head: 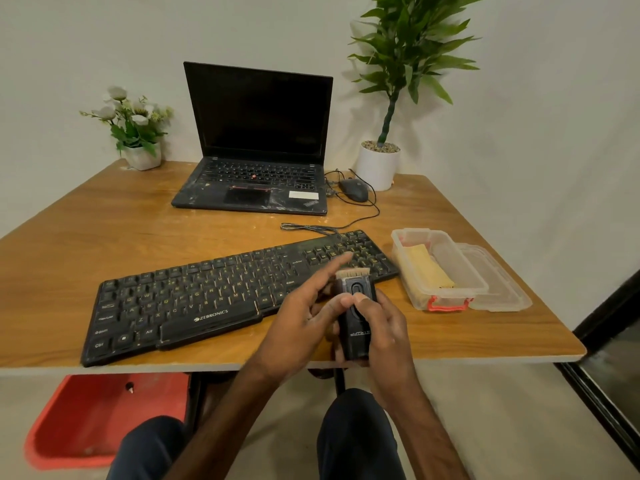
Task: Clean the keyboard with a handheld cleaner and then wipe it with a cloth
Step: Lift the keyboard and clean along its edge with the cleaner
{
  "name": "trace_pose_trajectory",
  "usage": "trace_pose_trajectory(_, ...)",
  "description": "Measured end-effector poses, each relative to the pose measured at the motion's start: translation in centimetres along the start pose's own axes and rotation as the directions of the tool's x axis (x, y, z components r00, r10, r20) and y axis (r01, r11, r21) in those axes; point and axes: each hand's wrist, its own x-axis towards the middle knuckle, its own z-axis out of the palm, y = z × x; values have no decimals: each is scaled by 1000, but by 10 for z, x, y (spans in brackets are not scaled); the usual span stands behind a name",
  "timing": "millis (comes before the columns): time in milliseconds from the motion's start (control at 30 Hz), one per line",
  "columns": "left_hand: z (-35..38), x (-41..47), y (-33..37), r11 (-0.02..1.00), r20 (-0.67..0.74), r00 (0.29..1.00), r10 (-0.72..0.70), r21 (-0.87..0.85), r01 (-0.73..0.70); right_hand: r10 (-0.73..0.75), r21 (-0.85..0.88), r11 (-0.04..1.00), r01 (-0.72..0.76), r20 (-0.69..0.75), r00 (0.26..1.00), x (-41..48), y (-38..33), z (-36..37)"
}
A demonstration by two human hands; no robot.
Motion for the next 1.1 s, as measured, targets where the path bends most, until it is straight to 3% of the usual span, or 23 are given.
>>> trace_pose_trajectory(200, 8, -7, -1, 975, -37, 997, -73, -212, 63, 83, -16, 997, -82, 101, 991, -5, 2, -3)
trace_pose_trajectory(600, 13, -7, -1, 967, -56, 995, -79, -249, 63, 64, -20, 998, -63, 56, 996, -3, 3, 2)
trace_pose_trajectory(1100, 6, -4, -4, 980, -64, 992, -107, -177, 94, 83, -117, 990, -83, -1, 997, 2, 5, 6)
